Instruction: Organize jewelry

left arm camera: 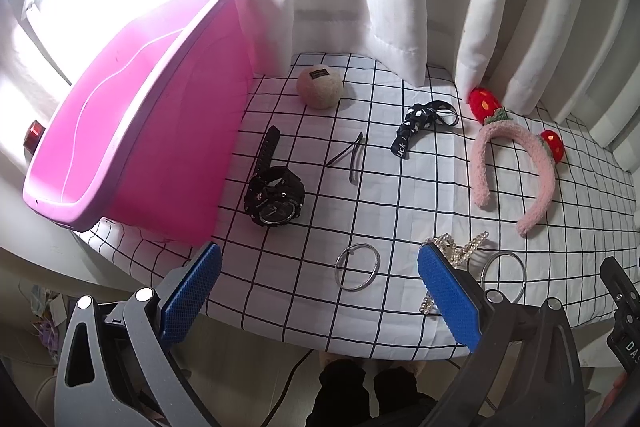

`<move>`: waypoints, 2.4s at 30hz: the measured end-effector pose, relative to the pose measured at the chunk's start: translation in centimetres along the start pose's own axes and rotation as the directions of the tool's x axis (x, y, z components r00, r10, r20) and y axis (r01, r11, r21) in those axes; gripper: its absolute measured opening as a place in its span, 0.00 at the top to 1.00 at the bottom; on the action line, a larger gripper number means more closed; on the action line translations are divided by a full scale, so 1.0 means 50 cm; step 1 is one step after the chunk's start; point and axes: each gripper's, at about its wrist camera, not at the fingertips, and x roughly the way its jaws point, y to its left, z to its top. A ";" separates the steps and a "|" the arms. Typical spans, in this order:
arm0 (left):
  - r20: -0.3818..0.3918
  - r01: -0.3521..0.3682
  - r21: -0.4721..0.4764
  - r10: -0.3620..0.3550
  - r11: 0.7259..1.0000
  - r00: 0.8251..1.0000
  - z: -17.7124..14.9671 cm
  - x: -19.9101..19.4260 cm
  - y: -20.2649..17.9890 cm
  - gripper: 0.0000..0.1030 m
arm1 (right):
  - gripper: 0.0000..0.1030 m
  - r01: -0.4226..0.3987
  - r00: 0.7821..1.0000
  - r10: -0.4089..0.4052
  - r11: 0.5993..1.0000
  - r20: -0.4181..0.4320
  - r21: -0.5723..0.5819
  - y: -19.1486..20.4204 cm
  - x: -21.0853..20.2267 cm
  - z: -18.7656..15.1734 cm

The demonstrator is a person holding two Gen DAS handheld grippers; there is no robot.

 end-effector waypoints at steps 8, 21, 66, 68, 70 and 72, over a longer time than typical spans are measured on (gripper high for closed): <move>-0.011 0.001 0.003 -0.001 1.000 1.000 -0.002 0.008 -0.007 0.06 | 0.09 -0.002 1.000 0.002 1.000 -0.003 0.004 -0.003 0.003 -0.004; -0.012 -0.003 0.005 0.003 1.000 1.000 0.001 0.008 -0.010 0.06 | 0.09 -0.006 1.000 0.006 1.000 -0.008 0.010 -0.010 0.009 -0.003; -0.096 0.099 0.046 -0.094 0.994 0.991 -0.109 0.174 -0.193 0.06 | 0.09 -0.105 0.988 0.095 0.991 -0.120 -0.079 -0.064 0.280 0.050; -0.095 0.091 0.041 -0.087 0.995 0.992 -0.108 0.182 -0.197 0.06 | 0.09 -0.112 0.987 0.101 0.990 -0.129 -0.081 -0.063 0.298 0.057; -0.091 0.075 0.040 -0.071 0.996 0.993 -0.108 0.187 -0.203 0.06 | 0.09 -0.107 0.986 0.095 0.991 -0.137 -0.083 -0.062 0.314 0.063; -0.088 0.063 0.041 -0.060 0.997 0.994 -0.108 0.192 -0.209 0.06 | 0.09 -0.102 0.985 0.089 0.992 -0.147 -0.081 -0.063 0.329 0.070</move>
